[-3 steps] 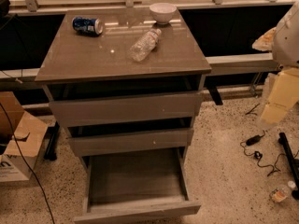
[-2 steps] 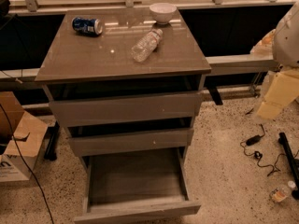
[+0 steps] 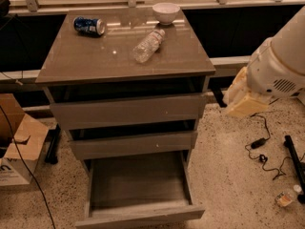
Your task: Close bottom drawer
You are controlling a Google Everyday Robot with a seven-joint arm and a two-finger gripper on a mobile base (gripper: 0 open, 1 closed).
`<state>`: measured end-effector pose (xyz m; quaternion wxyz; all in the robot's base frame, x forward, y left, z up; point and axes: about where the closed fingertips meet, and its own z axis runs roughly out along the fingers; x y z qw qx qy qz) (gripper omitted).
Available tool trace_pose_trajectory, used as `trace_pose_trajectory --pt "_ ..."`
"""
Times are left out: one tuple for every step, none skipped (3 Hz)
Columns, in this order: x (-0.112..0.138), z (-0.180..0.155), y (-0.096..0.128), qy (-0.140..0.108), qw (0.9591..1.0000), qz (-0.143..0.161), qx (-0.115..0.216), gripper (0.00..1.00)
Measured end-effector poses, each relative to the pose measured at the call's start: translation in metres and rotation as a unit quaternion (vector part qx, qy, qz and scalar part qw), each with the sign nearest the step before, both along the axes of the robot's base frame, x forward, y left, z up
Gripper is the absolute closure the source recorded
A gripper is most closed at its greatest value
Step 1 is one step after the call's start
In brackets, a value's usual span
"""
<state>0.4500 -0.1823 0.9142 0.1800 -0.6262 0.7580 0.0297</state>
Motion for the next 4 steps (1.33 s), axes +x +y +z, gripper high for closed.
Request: trace_pose_trajectory --pt "0.011 -0.052 0.019 0.017 0.9991 0.016 0.037 0.88" --pt "0.027 -0.114 0.034 0.04 0.9962 0.018 0.075 1.0" --pt "0.027 -0.114 0.034 0.04 0.9962 0.018 0.075 1.0" --pt "0.029 -0.165 0.045 0.07 0.992 0.009 0.105 1.0"
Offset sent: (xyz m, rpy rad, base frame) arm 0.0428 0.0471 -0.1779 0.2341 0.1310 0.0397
